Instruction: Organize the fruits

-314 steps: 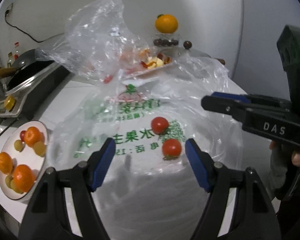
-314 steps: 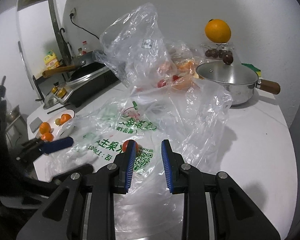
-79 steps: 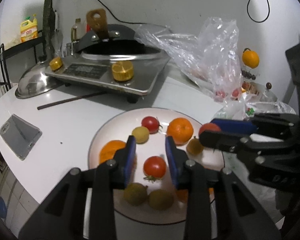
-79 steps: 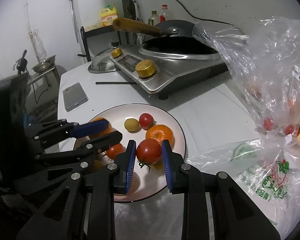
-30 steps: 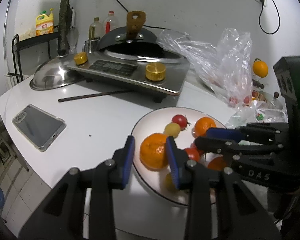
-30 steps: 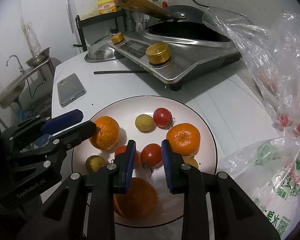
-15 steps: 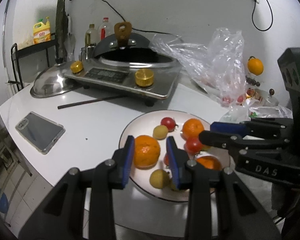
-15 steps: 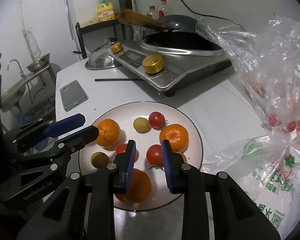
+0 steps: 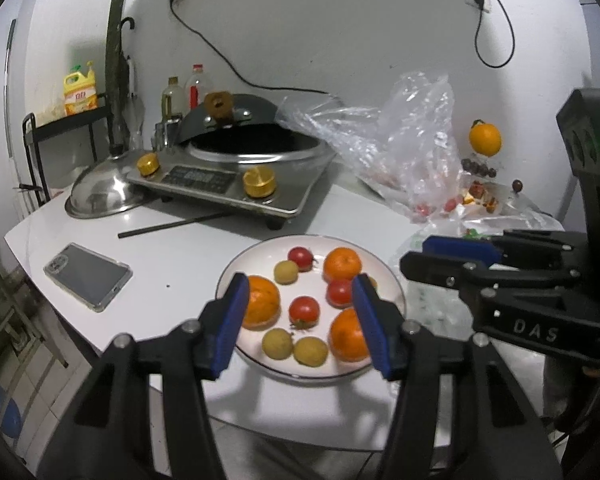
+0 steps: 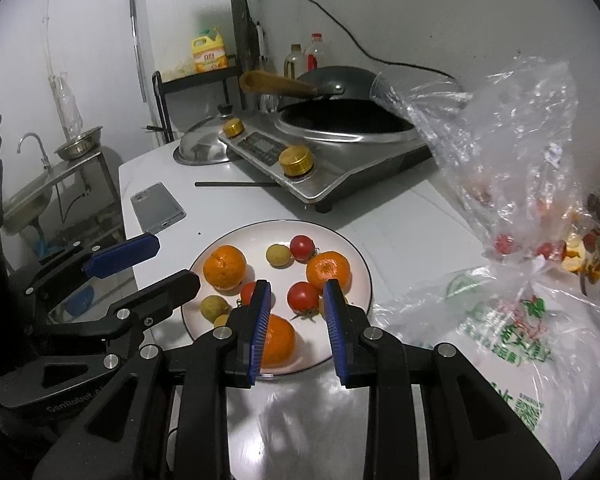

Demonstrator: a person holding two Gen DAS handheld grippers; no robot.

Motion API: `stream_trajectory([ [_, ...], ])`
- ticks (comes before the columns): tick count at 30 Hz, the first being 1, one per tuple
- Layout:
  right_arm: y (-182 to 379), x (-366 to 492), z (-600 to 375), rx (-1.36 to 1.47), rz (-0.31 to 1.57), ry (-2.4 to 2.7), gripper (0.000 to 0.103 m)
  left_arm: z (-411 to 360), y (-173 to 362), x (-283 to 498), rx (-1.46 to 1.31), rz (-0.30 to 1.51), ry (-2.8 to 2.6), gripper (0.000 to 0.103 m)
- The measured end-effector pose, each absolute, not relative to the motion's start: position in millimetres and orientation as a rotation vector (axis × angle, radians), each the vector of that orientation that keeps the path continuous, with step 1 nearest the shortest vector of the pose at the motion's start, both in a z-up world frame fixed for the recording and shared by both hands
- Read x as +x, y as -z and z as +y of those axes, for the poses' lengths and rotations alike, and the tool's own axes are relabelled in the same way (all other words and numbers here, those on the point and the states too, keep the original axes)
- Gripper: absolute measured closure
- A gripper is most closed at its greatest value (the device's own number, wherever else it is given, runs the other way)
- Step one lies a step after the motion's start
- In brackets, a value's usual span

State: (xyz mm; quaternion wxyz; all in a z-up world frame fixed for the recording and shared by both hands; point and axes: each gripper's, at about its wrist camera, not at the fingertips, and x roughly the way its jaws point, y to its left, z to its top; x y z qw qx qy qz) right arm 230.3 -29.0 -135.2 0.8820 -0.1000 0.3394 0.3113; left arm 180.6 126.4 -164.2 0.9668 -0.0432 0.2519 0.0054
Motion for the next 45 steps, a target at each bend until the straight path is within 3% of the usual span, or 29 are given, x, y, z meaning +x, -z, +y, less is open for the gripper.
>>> stream_trajectory([
  [21,95,156,-86,-0.189,0.584,-0.59,0.073,81,122,111,-0.036,0.405,0.005,0.046],
  [22,91,153,-89,-0.187,0.575,-0.584,0.067,80,119,108,-0.033,0.399,0.003,0.045],
  [23,88,150,-92,-0.182,0.566,-0.58,0.06,78,115,106,-0.032,0.392,0.003,0.034],
  [25,81,144,-99,-0.176,0.547,-0.572,0.06,77,108,98,-0.04,0.37,0.007,0.026],
  [36,36,109,-118,-0.176,0.433,-0.547,0.059,60,61,64,0.006,0.254,0.013,0.021],
  [45,-2,82,-129,-0.196,0.33,-0.53,0.052,51,29,48,0.022,0.185,0.007,0.021],
])
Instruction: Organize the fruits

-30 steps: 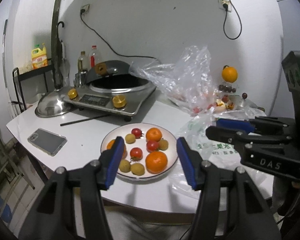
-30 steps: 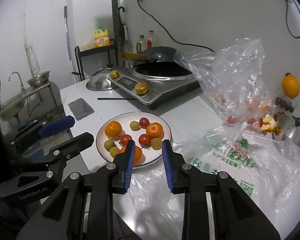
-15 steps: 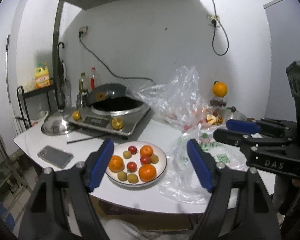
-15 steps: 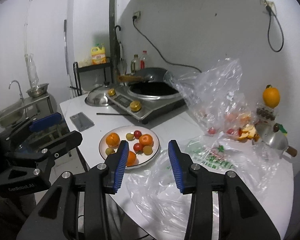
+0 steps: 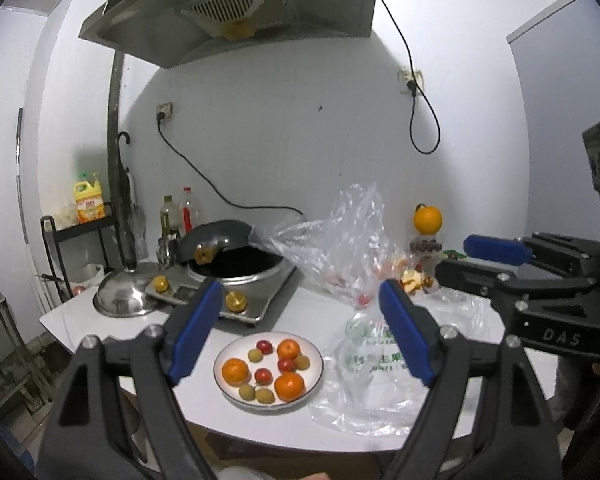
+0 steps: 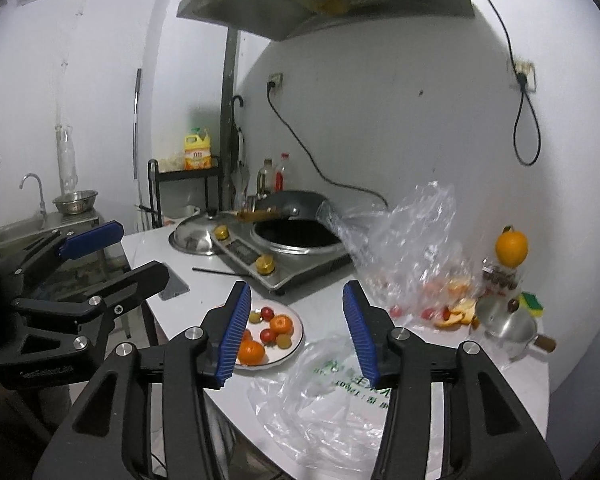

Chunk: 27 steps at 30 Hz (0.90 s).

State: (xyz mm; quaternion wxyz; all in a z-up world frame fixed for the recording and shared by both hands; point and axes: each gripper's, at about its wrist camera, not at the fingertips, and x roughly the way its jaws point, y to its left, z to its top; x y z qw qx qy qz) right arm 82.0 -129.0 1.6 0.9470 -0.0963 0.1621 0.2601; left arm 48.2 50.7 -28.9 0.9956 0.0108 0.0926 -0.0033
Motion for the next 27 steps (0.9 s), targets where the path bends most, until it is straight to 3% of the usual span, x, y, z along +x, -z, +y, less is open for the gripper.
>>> stream_trajectory([
  [7,-26,66,-137,-0.212,0.27,-0.508,0.042,44,9,39,0.03,0.134,0.011,0.02],
  [10,-40,60,-142,-0.201,0.243,-0.498,0.039,43,0,34,0.029,0.111,0.02,0.01],
  [19,-66,44,-153,-0.178,0.182,-0.484,0.026,40,-29,18,0.045,0.064,-0.017,0.005],
  [27,-78,34,-160,-0.164,0.14,-0.477,0.025,43,-42,2,0.038,0.023,-0.052,0.004],
])
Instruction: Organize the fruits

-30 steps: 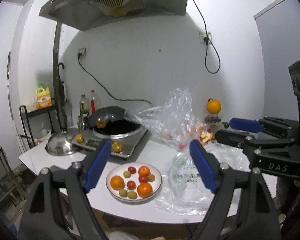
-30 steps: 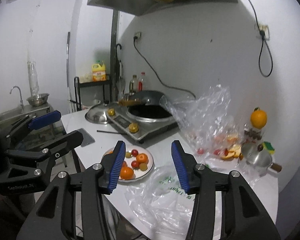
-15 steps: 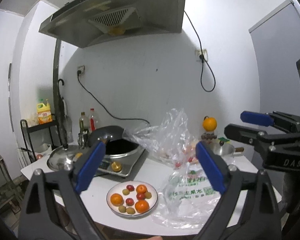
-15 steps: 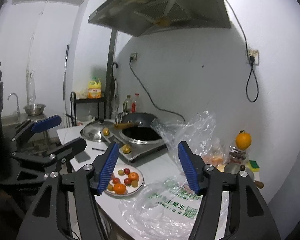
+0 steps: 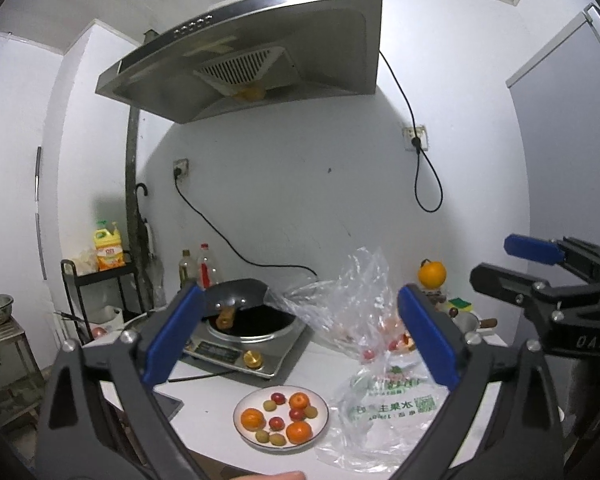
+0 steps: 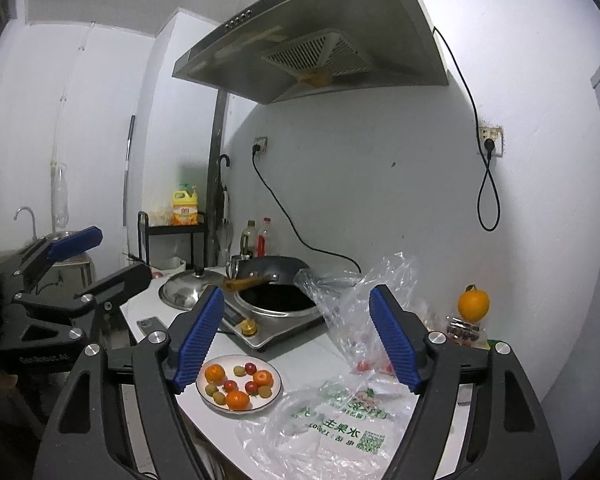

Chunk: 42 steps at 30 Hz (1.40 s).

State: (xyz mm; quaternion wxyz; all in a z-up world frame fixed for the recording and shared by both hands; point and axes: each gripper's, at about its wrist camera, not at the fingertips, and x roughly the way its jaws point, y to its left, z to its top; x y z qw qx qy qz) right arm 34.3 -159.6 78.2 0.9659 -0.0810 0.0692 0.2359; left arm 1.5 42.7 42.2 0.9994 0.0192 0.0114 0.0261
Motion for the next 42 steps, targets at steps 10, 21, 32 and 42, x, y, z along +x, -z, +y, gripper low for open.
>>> stream_trajectory([
  [10,-79,37,-157,-0.17,0.151,-0.484,0.025,50,-42,-2,0.018,0.017,-0.088,0.004],
  [21,-77,41,-153,-0.178,0.162,-0.486,0.025,53,-38,2,0.014,0.028,-0.113,0.004],
  [32,-75,43,-151,-0.183,0.167,-0.489,0.025,53,-36,5,0.018,0.033,-0.119,0.004],
  [42,-70,45,-152,-0.184,0.174,-0.484,0.025,55,-36,6,0.019,0.038,-0.123,0.004],
])
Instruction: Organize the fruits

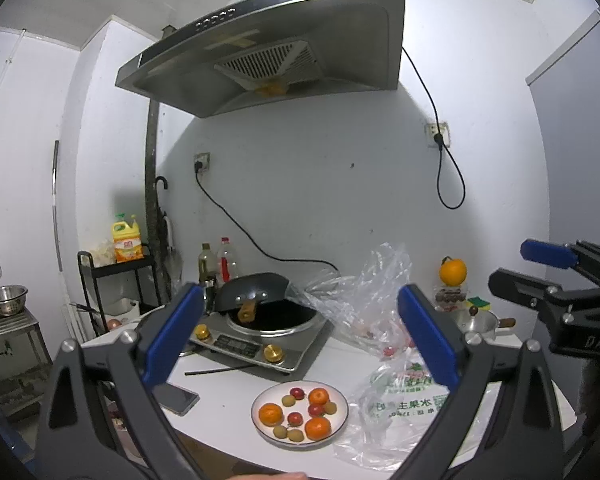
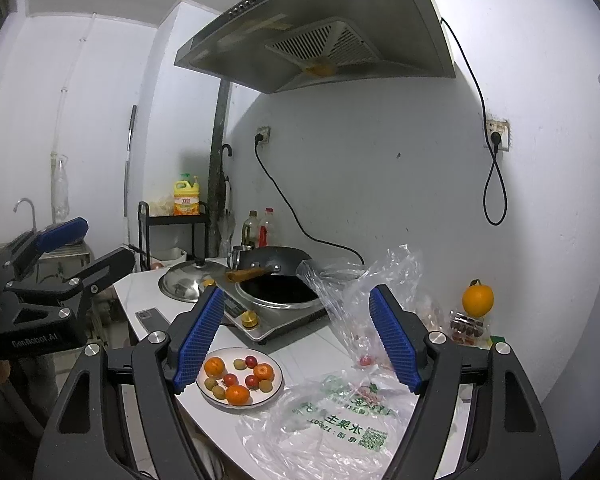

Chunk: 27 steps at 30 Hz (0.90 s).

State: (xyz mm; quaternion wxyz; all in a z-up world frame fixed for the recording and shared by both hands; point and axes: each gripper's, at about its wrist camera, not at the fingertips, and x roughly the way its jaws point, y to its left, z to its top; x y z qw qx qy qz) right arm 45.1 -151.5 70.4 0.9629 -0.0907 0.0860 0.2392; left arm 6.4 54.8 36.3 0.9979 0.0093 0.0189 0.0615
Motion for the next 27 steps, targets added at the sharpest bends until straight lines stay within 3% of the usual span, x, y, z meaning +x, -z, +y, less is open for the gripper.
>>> stream_trajectory([
  [27,-67.9,47.1,-152.9,-0.184,0.18,-0.48,0.025,57.4,-31.0,8.9,0.017,0.043,-0.123,0.004],
])
